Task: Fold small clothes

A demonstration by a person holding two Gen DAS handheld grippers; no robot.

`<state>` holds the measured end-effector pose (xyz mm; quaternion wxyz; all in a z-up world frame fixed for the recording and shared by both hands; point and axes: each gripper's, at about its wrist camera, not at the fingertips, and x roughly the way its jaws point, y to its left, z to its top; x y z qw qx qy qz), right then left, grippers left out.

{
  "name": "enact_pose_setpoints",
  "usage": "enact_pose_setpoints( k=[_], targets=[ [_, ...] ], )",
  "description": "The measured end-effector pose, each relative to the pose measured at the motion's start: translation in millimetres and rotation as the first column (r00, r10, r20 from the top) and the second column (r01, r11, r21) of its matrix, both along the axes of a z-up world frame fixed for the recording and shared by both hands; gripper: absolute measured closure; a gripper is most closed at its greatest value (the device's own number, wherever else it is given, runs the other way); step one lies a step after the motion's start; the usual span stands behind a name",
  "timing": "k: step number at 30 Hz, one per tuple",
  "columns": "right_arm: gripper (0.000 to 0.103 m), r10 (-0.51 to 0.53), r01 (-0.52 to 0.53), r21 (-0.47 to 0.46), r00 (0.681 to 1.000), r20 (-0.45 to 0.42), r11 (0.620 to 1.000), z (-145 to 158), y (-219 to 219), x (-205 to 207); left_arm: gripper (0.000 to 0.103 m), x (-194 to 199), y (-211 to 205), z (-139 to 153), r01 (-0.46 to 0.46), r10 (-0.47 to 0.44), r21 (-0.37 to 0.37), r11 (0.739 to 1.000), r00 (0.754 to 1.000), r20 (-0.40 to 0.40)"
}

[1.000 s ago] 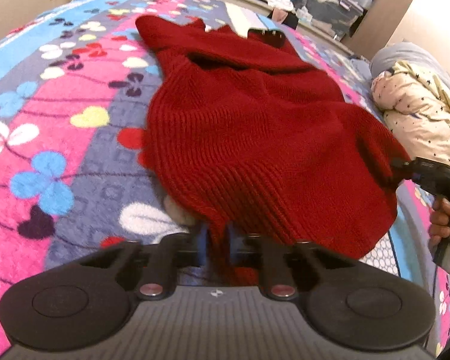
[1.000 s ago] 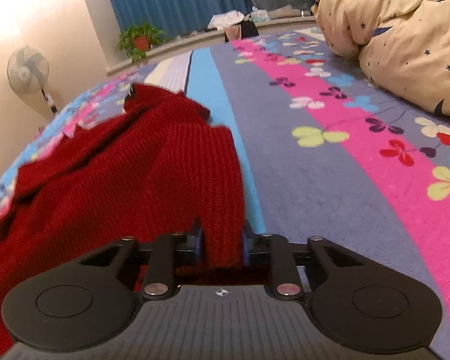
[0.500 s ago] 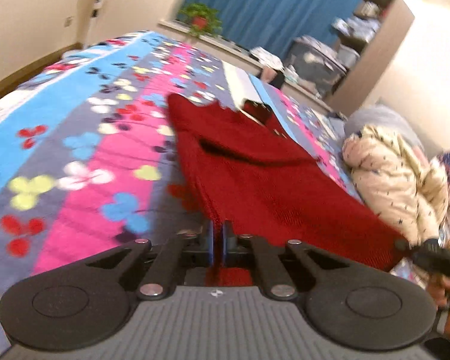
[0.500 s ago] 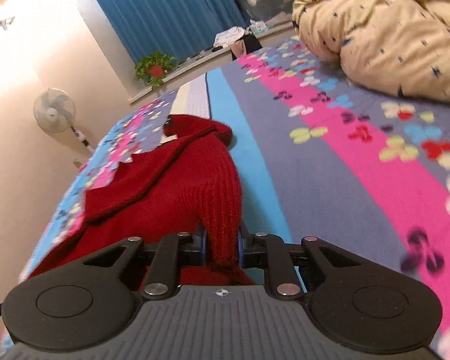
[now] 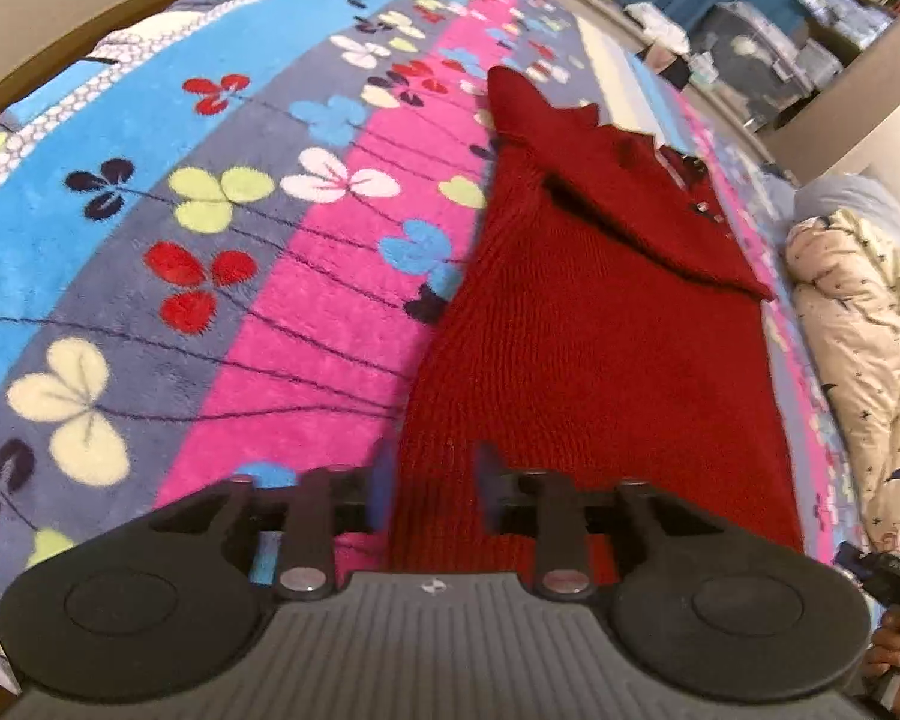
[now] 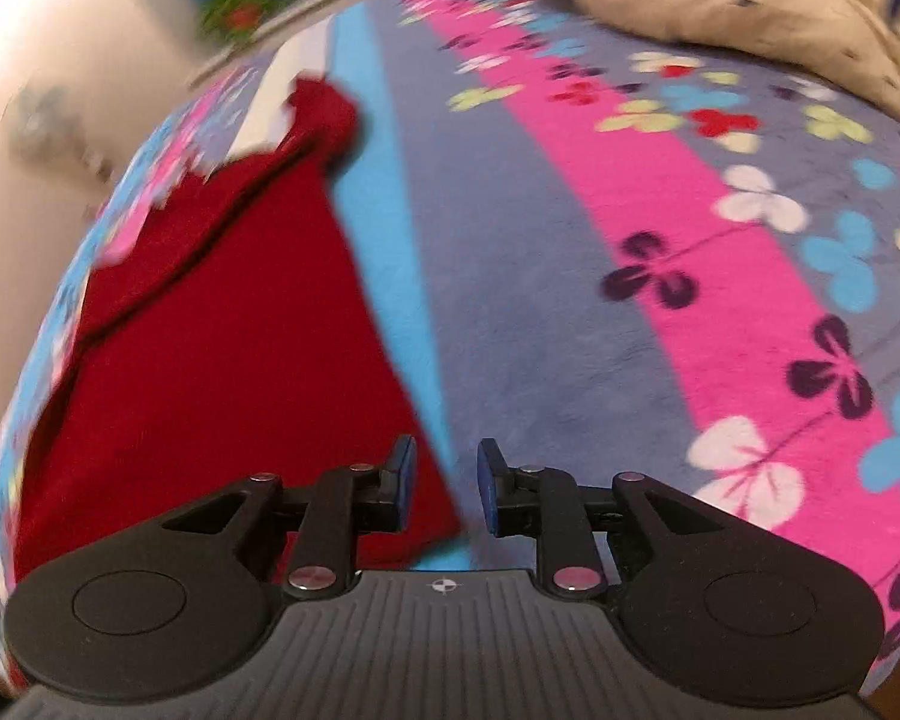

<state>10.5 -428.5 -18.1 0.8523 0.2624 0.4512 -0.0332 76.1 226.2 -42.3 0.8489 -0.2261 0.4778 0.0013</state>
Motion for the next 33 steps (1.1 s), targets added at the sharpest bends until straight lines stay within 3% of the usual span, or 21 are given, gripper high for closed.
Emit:
enact_pose_setpoints(
  k=[1,4,13,15,16,17,18,19,21,24,28,29,33],
  targets=[
    [0.077,-0.001,0.001,0.006,1.000,0.009,1.000,0,2,2,0.055,3,-4,-4,0.001,-0.001,0.019,1.000,1.000,-0.016],
    [0.052,0.055,-0.055,-0.031,0.998,-0.013,0.998,-8,19,17,0.043,10,-13,-15,0.003,0.002,0.065,0.998,0.997,-0.077],
    [0.046,0.257,-0.287,-0.153,0.947,-0.191,0.946,-46,71,52,0.043,29,-22,-34,-0.002,0.017,0.114,0.993,0.991,-0.131],
    [0.054,0.294,-0.326,-0.171,0.937,-0.186,0.930,-44,77,52,0.044,31,-27,-36,0.018,-0.001,0.128,0.992,0.991,-0.131],
    [0.065,0.309,-0.340,-0.172,0.933,-0.182,0.925,-43,78,51,0.052,32,-30,-36,0.030,-0.012,0.137,0.990,0.992,-0.129],
    [0.081,0.321,-0.349,-0.166,0.931,-0.172,0.922,-42,79,50,0.072,32,-33,-36,0.044,-0.027,0.138,0.989,0.992,-0.124],
    [0.083,0.330,-0.354,-0.150,0.930,-0.159,0.923,-40,78,50,0.084,33,-35,-36,0.060,-0.044,0.131,0.990,0.992,-0.117],
    [0.084,0.332,-0.352,-0.150,0.932,-0.145,0.924,-38,77,49,0.089,32,-38,-36,0.070,-0.055,0.136,0.988,0.992,-0.111],
    [0.086,0.302,-0.314,-0.142,0.948,-0.101,0.939,-30,71,46,0.090,30,-43,-32,0.095,-0.080,0.169,0.981,0.992,-0.092],
    [0.088,0.143,-0.144,0.019,0.989,0.047,0.989,-9,35,32,0.092,22,-48,-23,0.122,-0.117,0.172,0.977,0.992,-0.042],
    [0.092,0.081,-0.089,0.049,0.986,0.145,0.995,12,12,3,0.094,-2,-43,4,0.150,-0.157,0.090,0.985,0.985,0.077],
    [0.098,0.066,-0.072,0.033,0.986,0.156,0.997,16,10,-3,0.095,-9,-39,10,0.160,-0.167,0.068,0.985,0.981,0.102],
    [0.098,0.046,-0.052,0.026,0.985,0.168,0.998,20,-2,-26,0.096,-25,-26,17,0.172,-0.174,0.021,0.985,0.977,0.124]
  ],
)
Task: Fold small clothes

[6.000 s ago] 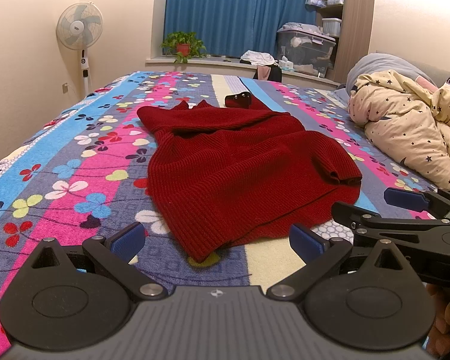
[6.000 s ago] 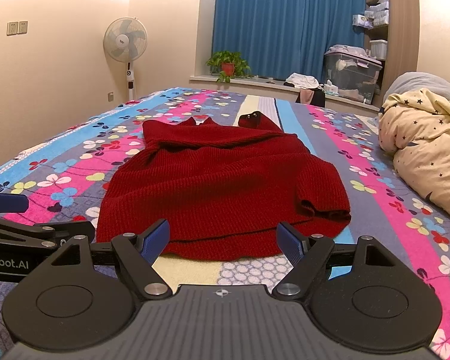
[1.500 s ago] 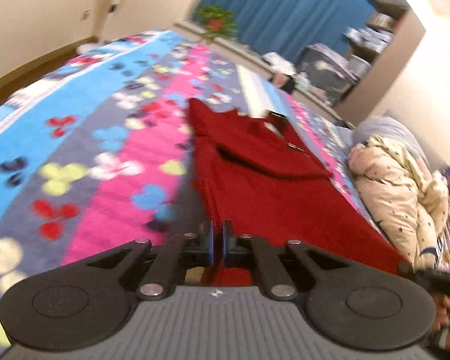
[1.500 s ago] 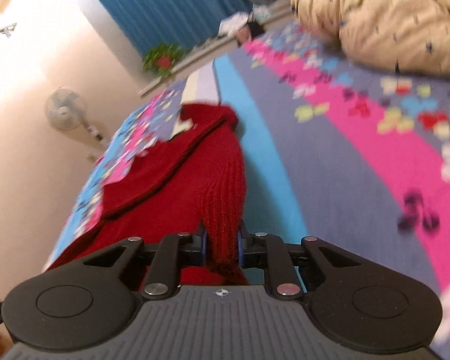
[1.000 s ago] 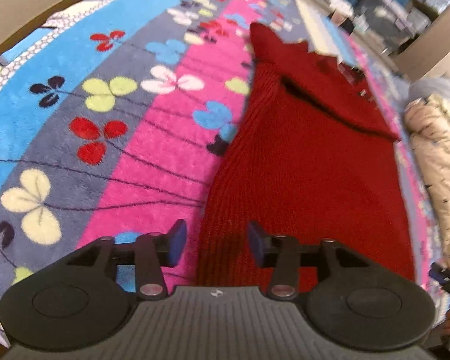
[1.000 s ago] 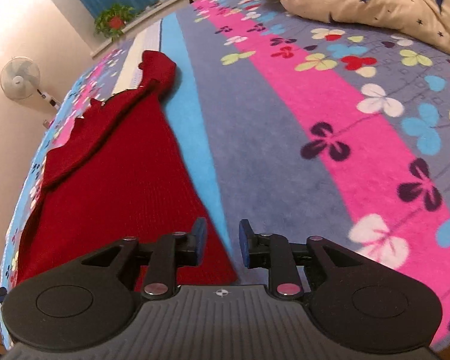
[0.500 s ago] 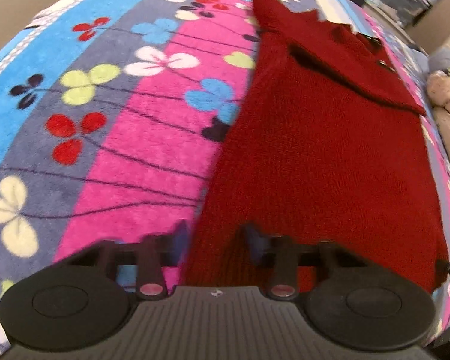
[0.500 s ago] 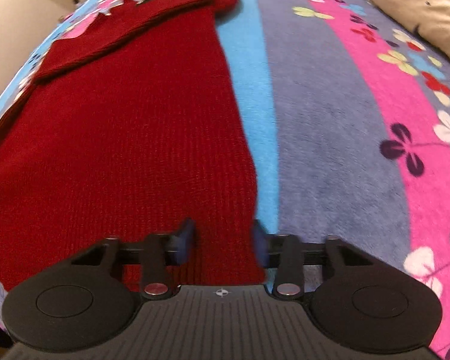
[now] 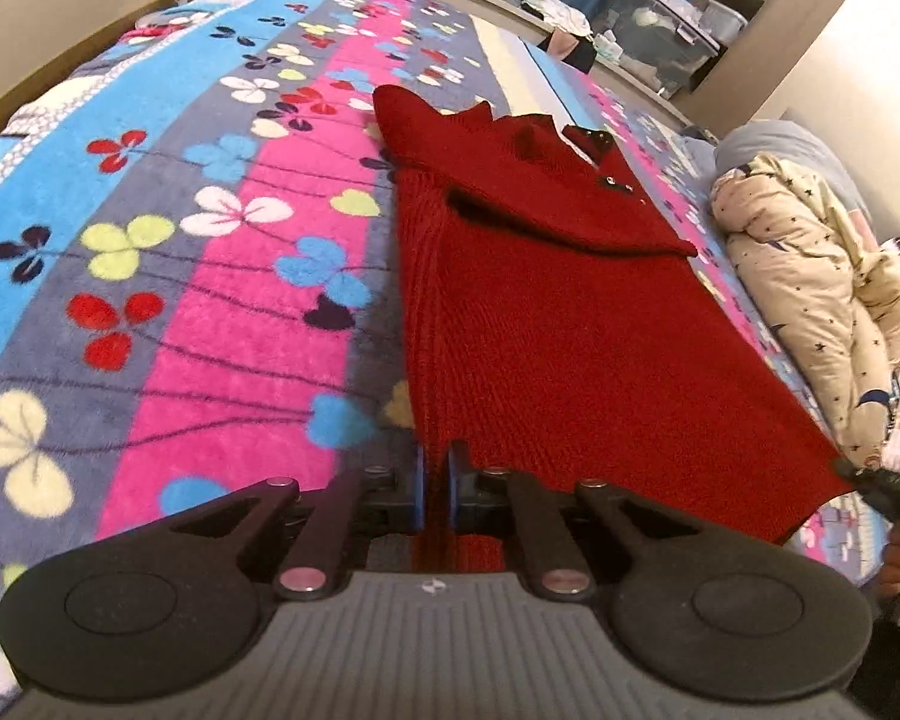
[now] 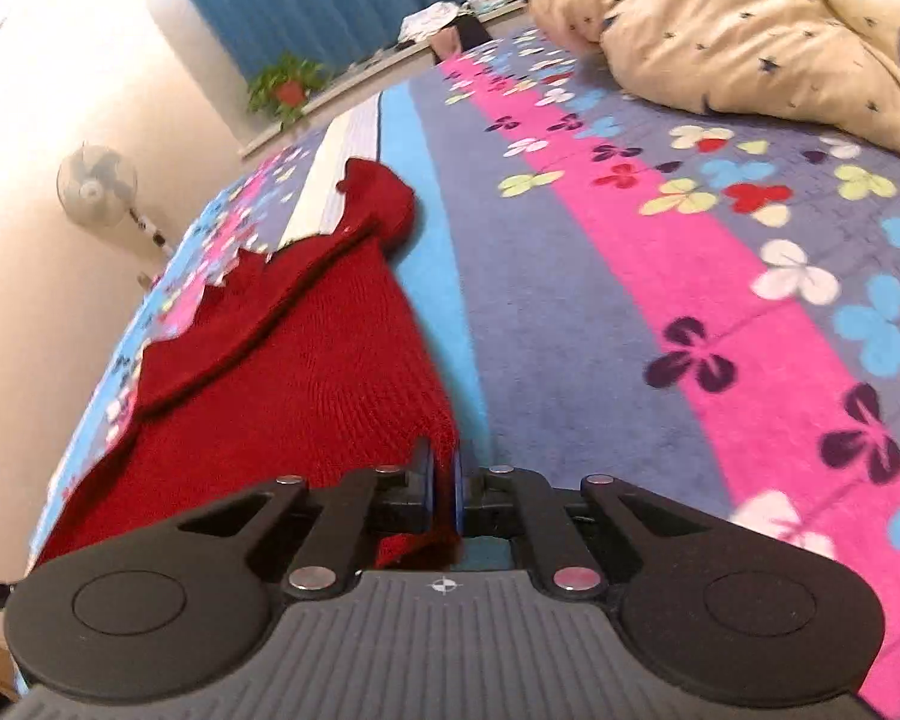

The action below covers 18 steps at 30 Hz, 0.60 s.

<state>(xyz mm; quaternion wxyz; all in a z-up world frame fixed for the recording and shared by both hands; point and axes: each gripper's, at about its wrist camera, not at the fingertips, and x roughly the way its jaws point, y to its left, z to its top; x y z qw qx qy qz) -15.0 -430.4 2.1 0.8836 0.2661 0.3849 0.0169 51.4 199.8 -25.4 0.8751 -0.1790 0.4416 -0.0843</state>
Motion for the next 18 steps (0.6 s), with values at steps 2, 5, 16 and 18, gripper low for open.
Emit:
enact_pose_setpoints(
  k=[2,5,16,18],
  targets=[
    [0.098,0.055,-0.057,-0.057,0.998,-0.031,0.997,-3,9,-3,0.096,0,3,-3,0.010,-0.010,-0.005,1.000,1.000,-0.024],
    [0.098,0.080,-0.089,-0.075,0.991,-0.107,0.993,-14,14,-1,0.095,1,8,-12,-0.015,0.016,0.010,1.000,0.996,-0.086],
    [0.047,0.068,-0.101,-0.124,0.968,-0.241,0.987,-43,37,35,0.048,15,3,-37,-0.027,0.033,0.028,0.999,0.975,-0.219],
    [0.047,0.101,-0.149,-0.156,0.955,-0.279,0.977,-50,46,39,0.048,16,-3,-40,-0.013,0.024,0.048,0.999,0.974,-0.227]
  ],
)
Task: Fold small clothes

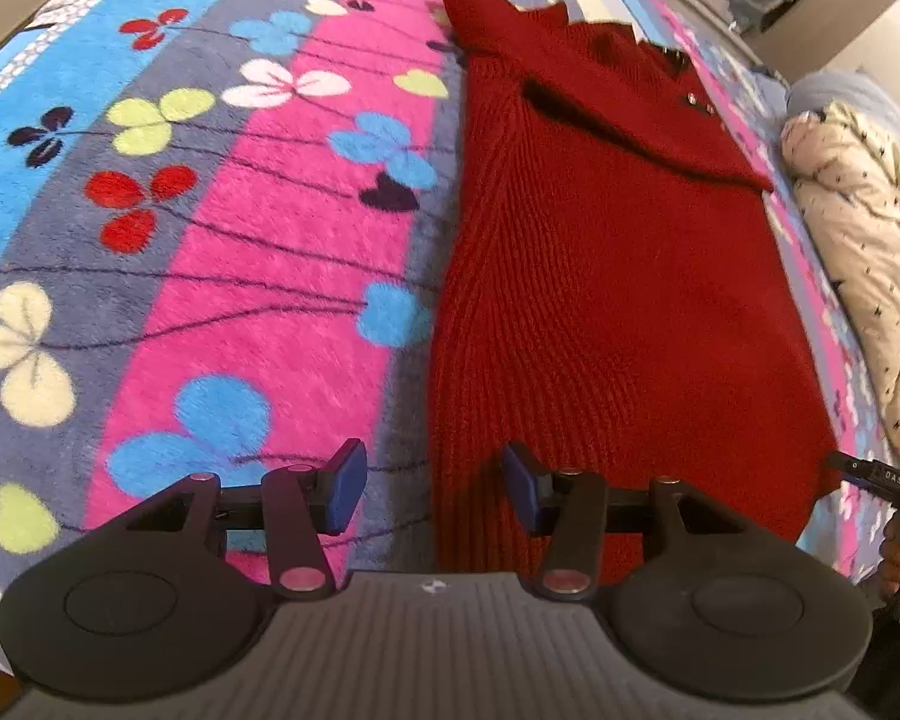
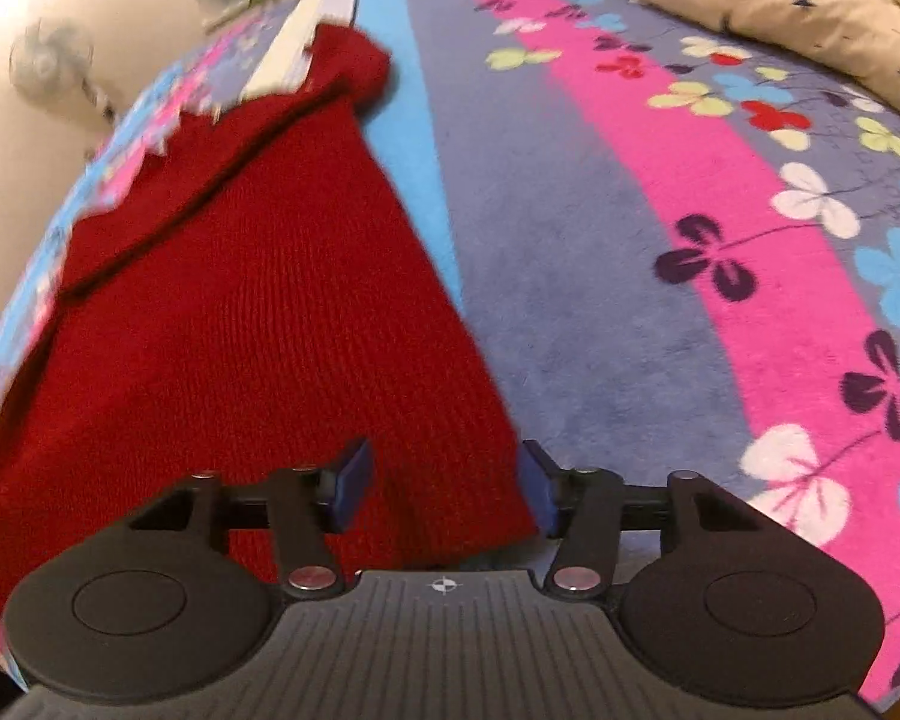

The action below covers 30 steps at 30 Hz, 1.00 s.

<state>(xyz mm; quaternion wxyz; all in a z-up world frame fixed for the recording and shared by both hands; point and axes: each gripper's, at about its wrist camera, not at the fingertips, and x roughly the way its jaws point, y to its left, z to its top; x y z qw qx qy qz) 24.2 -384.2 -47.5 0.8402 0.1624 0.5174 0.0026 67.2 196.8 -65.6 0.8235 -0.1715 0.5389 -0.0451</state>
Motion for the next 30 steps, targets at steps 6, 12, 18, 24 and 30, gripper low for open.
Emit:
enact_pose_setpoints(
  k=[6,12,18,24,30],
  targets=[
    [0.087,0.094,-0.094,-0.067,0.996,0.003,0.993,0,15,-1,0.095,1,-15,-2,0.071,-0.071,0.037,0.997,0.997,0.011],
    [0.094,-0.018,0.007,0.061,0.983,0.185,0.998,39,-12,-24,0.098,-19,-6,32,0.087,-0.077,-0.045,0.995,0.981,0.180],
    [0.097,-0.127,0.099,0.141,0.971,0.204,0.985,48,-33,-43,0.098,-17,9,26,0.035,-0.026,-0.072,0.997,0.992,0.121],
    [0.094,-0.021,0.025,-0.076,0.998,0.053,0.997,21,2,-20,0.075,-3,-7,23,0.014,-0.022,0.069,0.998,0.993,0.119],
    [0.081,-0.031,0.061,-0.182,0.986,0.166,0.981,35,15,-21,0.065,3,-30,34,0.063,-0.092,0.129,0.990,0.968,0.232]
  ],
)
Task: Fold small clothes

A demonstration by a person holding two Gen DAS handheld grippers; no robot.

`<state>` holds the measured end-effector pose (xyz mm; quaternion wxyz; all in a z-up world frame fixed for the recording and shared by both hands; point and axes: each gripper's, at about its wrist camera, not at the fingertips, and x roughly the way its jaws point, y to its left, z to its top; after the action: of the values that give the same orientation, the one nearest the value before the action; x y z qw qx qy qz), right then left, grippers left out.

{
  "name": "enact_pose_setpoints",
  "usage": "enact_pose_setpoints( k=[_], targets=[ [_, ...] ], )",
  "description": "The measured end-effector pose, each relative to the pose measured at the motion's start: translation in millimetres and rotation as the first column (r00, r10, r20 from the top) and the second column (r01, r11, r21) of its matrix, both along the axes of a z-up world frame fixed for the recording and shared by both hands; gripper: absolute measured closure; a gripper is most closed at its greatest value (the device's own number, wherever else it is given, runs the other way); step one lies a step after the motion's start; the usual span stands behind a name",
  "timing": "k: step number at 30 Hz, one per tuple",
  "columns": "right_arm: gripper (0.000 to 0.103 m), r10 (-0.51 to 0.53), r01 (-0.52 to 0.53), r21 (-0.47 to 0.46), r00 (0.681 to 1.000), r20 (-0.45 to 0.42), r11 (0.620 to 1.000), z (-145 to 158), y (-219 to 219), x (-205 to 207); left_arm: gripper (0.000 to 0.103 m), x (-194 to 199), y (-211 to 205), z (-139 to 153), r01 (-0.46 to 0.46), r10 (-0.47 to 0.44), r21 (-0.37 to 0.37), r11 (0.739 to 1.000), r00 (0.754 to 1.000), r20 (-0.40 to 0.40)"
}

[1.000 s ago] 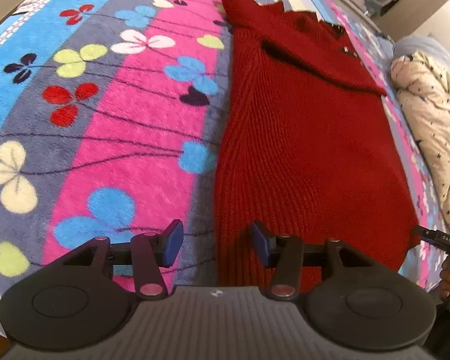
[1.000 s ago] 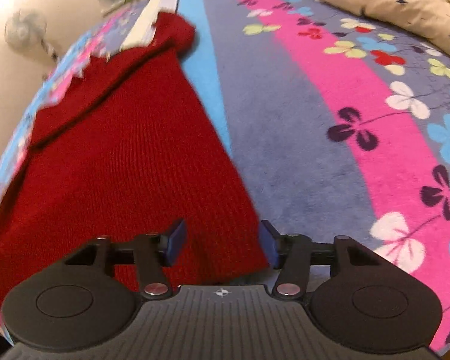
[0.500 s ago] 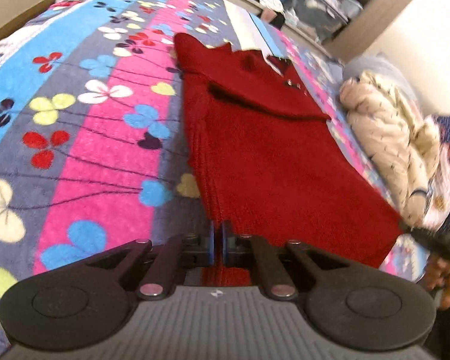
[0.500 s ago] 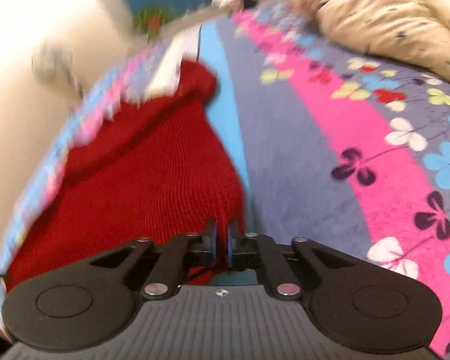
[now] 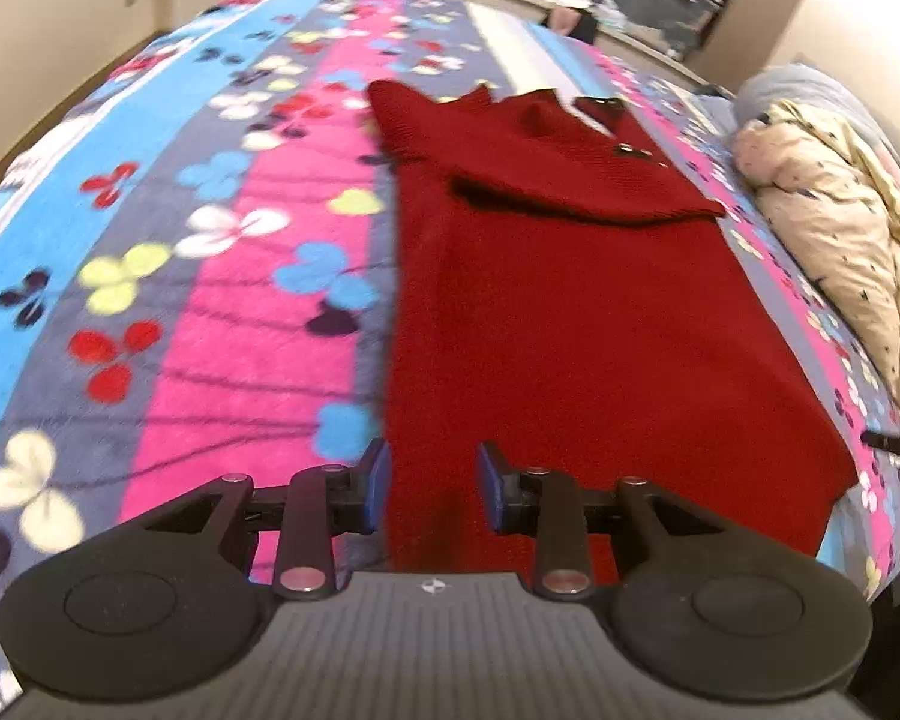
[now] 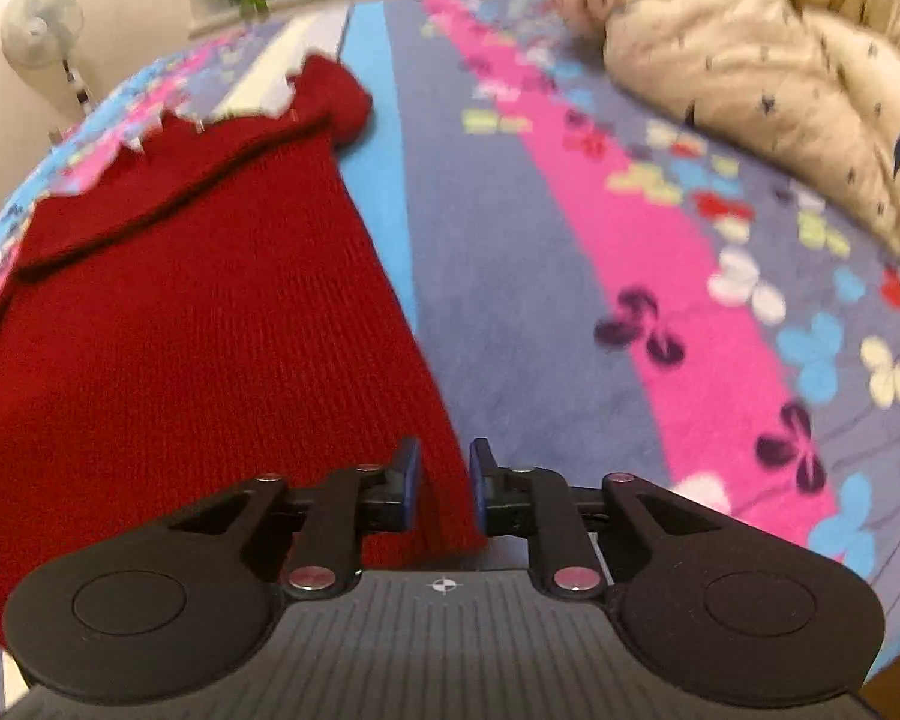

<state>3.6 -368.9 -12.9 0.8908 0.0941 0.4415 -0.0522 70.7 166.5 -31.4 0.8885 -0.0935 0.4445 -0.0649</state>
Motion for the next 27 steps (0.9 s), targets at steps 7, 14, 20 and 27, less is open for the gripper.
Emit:
enact_pose_setpoints(
  k=[7,14,20,27],
  targets=[
    [0.066,0.076,-0.075,0.040,0.997,-0.015,0.996,-2,14,6,0.055,3,-19,-1,0.015,-0.017,0.057,0.998,0.999,0.031],
    [0.065,0.062,-0.064,0.039,0.997,0.051,0.997,9,22,25,0.055,1,-28,8,-0.018,-0.001,0.128,0.992,0.989,0.151],
    [0.065,0.011,-0.027,0.086,0.984,0.180,0.996,22,30,55,0.061,6,-51,14,0.017,-0.064,0.203,0.979,0.972,0.227],
    [0.065,-0.042,0.003,0.187,0.978,0.202,0.982,15,41,120,0.071,55,-121,23,0.100,-0.147,0.214,0.972,0.965,0.216]
  ],
)
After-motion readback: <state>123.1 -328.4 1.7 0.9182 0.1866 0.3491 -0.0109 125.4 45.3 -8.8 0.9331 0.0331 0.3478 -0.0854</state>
